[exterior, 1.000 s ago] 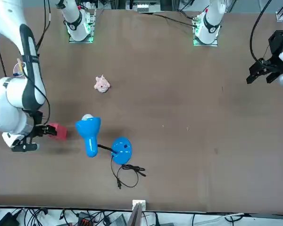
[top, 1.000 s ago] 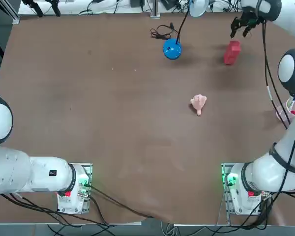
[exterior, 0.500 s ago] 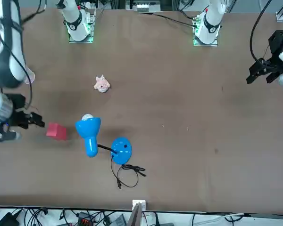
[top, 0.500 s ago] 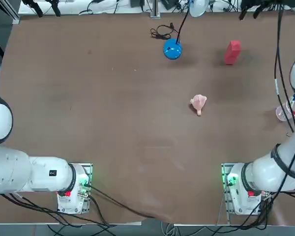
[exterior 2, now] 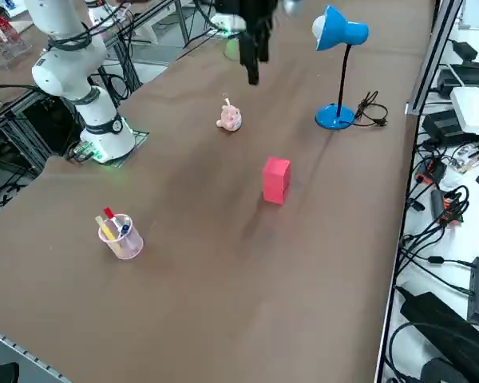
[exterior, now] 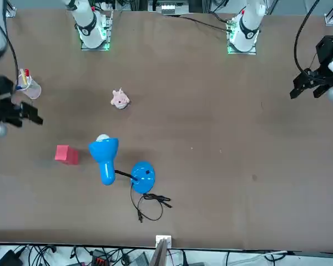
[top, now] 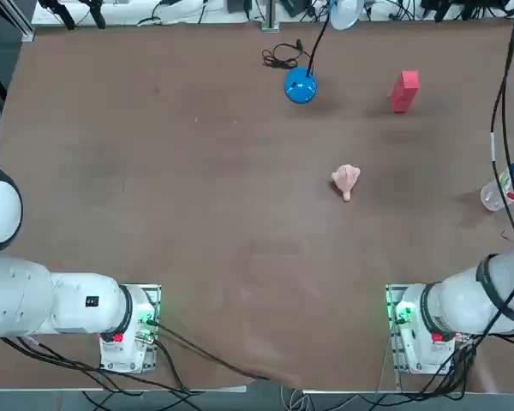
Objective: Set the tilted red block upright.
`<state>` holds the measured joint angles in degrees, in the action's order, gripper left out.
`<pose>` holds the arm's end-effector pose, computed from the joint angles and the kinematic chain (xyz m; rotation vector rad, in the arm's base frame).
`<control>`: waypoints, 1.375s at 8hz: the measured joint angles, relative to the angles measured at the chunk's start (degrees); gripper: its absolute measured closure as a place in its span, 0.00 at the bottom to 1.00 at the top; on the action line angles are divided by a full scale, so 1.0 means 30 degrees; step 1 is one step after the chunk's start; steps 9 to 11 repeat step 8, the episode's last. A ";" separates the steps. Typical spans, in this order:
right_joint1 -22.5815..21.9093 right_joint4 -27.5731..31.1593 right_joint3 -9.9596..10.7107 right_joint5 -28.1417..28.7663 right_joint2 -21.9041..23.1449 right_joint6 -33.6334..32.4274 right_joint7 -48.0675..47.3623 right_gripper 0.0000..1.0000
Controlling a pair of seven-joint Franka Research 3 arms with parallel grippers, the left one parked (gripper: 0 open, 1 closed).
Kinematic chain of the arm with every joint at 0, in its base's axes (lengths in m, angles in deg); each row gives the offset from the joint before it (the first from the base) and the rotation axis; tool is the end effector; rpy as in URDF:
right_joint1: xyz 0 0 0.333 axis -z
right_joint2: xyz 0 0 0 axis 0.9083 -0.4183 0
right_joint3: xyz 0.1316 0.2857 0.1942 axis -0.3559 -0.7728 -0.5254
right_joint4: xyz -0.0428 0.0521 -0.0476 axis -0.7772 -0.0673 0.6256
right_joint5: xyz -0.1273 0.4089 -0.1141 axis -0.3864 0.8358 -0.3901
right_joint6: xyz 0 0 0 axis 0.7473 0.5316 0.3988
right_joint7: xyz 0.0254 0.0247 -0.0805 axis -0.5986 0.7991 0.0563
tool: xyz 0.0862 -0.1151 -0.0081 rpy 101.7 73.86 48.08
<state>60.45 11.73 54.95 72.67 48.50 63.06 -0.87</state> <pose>0.6666 -0.0151 0.5901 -3.0858 -0.1059 0.0478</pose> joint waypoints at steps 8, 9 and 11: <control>-0.0859 0.3728 0.0057 -0.1950 0.5225 -0.0745 -0.1613 0.00; -0.0859 0.3728 0.0057 -0.1950 0.5225 -0.0745 -0.1613 0.00; -0.0859 0.3728 0.0057 -0.1950 0.5225 -0.0745 -0.1613 0.00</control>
